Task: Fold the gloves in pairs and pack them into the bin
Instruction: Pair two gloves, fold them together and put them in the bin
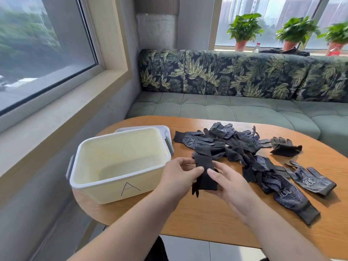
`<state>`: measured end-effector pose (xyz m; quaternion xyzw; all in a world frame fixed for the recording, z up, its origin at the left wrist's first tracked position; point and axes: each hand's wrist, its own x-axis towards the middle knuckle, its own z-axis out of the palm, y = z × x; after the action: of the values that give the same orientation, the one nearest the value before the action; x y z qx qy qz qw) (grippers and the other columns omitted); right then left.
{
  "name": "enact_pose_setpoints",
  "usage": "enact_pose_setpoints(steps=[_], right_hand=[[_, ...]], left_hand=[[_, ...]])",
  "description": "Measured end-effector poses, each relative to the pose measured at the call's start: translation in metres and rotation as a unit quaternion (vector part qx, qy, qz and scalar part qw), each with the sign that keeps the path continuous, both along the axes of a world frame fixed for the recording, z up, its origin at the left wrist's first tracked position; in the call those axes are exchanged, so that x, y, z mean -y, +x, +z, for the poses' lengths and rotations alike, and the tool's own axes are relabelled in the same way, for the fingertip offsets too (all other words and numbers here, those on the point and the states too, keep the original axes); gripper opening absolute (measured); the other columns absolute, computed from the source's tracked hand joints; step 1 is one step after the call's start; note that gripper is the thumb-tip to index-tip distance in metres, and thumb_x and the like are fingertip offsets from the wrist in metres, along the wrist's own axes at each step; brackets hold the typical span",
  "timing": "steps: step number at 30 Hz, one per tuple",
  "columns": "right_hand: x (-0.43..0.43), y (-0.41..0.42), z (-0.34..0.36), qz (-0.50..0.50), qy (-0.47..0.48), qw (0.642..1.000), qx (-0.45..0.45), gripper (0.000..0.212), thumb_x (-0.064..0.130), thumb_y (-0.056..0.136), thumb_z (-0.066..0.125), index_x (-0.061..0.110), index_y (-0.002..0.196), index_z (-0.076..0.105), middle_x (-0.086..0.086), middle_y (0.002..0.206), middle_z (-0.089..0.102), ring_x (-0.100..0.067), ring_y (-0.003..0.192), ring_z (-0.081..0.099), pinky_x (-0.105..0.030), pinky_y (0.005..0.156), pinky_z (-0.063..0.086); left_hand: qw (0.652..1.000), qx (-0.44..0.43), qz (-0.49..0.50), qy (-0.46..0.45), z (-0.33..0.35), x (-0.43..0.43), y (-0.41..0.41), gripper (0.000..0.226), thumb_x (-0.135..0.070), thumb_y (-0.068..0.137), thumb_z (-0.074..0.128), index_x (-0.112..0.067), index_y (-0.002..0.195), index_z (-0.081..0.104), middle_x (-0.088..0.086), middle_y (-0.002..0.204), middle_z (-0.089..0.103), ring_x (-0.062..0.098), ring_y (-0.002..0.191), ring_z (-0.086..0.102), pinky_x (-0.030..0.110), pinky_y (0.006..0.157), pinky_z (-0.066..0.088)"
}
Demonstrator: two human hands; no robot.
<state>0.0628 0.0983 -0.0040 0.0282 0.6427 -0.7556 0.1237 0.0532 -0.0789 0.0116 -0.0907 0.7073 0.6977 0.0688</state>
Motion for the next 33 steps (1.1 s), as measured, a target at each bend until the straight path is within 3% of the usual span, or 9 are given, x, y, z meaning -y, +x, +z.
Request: enact_pose_setpoints(steps=[3,10,14,17,20,23,27,33], right_hand=[[0.021,-0.012,0.021,-0.007,-0.012,1.000,-0.014,0.032,0.012,0.103,0.067,0.020,0.134,0.065,-0.006,0.121,0.079,-0.026,0.117,0.074,-0.049,0.101,0.060],[0.073,-0.038,0.052,0.058,-0.004,0.998,-0.016,0.041,0.010,0.103,0.069,0.021,0.140,0.057,-0.011,0.121,0.079,-0.027,0.108,0.077,-0.035,0.081,0.064],[0.107,-0.050,0.063,0.112,0.003,0.993,-0.026,0.043,0.012,0.104,0.068,0.032,0.140,0.058,-0.012,0.116,0.080,-0.030,0.109,0.077,-0.041,0.089,0.063],[0.133,-0.060,0.066,0.124,-0.020,0.992,-0.020,0.038,0.010,0.104,0.067,0.030,0.136,0.066,-0.004,0.116,0.080,-0.026,0.105,0.078,-0.036,0.085,0.063],[0.159,-0.071,0.066,0.138,-0.052,0.989,0.013,0.031,0.008,0.105,0.064,0.021,0.133,0.069,-0.009,0.125,0.077,-0.022,0.098,0.078,-0.033,0.082,0.064],[0.180,-0.082,0.059,0.142,-0.044,0.988,0.037,0.027,0.007,0.105,0.063,0.018,0.130,0.069,-0.013,0.117,0.079,-0.021,0.092,0.078,-0.035,0.083,0.064],[0.199,-0.092,0.050,0.157,0.005,0.986,0.052,0.024,0.007,0.105,0.064,0.016,0.126,0.069,-0.014,0.119,0.078,-0.021,0.089,0.078,-0.033,0.080,0.063],[0.211,-0.101,0.043,0.212,0.121,0.969,0.037,0.020,0.010,0.105,0.064,0.016,0.123,0.069,-0.013,0.116,0.078,-0.022,0.093,0.076,-0.030,0.074,0.062]], left_hand=[[0.999,-0.031,0.029,-0.021,0.020,0.017,-0.004,0.026,-0.019,0.089,0.085,-0.016,0.111,0.073,0.003,0.096,0.081,0.021,0.089,0.080,0.043,0.088,0.066],[0.993,-0.066,0.068,-0.077,0.046,0.078,-0.007,0.024,-0.028,0.090,0.085,-0.019,0.107,0.072,-0.002,0.085,0.080,0.014,0.078,0.077,0.041,0.084,0.066],[0.979,-0.092,0.071,-0.166,0.048,0.118,-0.004,0.020,-0.037,0.098,0.075,-0.020,0.108,0.072,-0.006,0.087,0.080,0.012,0.080,0.078,0.043,0.081,0.066],[0.949,-0.119,0.078,-0.281,0.044,0.151,-0.001,0.016,-0.043,0.102,0.067,-0.028,0.100,0.070,-0.010,0.083,0.078,0.008,0.077,0.074,0.041,0.078,0.063],[0.894,-0.115,0.071,-0.427,0.037,0.183,0.005,0.021,-0.048,0.104,0.060,-0.029,0.097,0.066,-0.012,0.083,0.072,0.010,0.079,0.068,0.036,0.074,0.058],[0.848,-0.082,0.007,-0.524,0.027,0.205,0.010,0.027,-0.054,0.105,0.053,-0.030,0.098,0.062,-0.009,0.087,0.071,0.013,0.083,0.064,0.040,0.076,0.058],[0.838,-0.069,-0.038,-0.540,0.019,0.207,0.018,0.031,-0.054,0.106,0.050,-0.029,0.097,0.065,-0.007,0.088,0.071,0.016,0.089,0.061,0.043,0.081,0.056],[0.848,-0.093,-0.036,-0.520,0.022,0.194,0.030,0.031,-0.040,0.105,0.051,-0.022,0.080,0.056,-0.003,0.074,0.063,0.020,0.071,0.059,0.044,0.072,0.054]])
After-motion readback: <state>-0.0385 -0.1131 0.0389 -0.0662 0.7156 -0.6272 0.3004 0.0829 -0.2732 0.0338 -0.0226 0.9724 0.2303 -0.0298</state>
